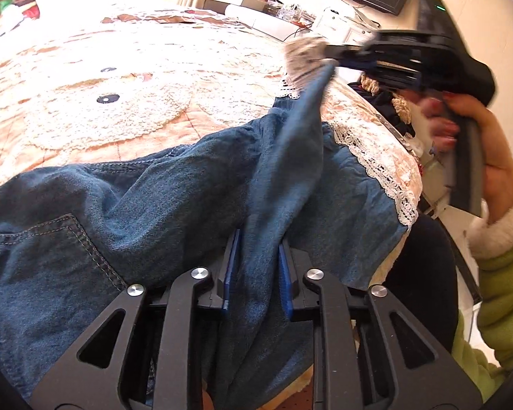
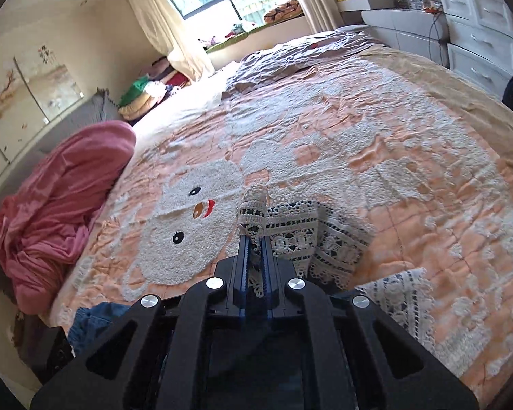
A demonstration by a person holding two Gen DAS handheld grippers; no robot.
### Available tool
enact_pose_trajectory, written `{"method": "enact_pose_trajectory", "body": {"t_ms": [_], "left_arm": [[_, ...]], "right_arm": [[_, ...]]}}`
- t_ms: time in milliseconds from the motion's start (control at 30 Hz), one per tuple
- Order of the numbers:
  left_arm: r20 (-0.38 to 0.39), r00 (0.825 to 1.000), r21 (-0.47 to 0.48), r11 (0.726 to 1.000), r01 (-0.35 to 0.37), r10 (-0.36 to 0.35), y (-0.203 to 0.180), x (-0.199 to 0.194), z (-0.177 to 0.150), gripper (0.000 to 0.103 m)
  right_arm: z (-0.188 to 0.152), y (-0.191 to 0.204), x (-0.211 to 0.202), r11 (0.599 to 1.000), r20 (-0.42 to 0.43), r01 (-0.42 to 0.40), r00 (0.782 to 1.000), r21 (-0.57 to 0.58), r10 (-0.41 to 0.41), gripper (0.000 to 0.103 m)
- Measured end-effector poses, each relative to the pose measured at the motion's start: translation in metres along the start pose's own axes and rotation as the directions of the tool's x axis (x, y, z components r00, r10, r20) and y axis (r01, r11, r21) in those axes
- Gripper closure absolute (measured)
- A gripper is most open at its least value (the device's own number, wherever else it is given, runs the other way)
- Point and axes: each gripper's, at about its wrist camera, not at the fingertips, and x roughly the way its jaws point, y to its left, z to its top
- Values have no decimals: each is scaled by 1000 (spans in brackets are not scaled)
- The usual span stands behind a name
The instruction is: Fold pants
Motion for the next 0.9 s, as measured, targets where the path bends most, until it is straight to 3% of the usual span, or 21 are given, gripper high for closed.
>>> {"method": "enact_pose_trajectory", "body": {"t_ms": [233,500,767,900], "left_arm": [[11,1000,84,996,-17,17,-9,-1,-3,98],[5,1000,169,985,-31,31,-21,1,-8,97],[-12,999,224,974,-31,35,-31,-10,-6,101],[2,1000,306,952,-30,31,-45,-25,-11,101]], "right_arm": [[-39,-35,-59,994,65,-6,998,111,-1,97],[-104,-83,-74,967,-5,33,999,253,-33,97],[-117,-88,-85,953,8,-11,1000,304,9,97],[-126,-86,-100,958,1,-15,1000,286,15,98]]}}
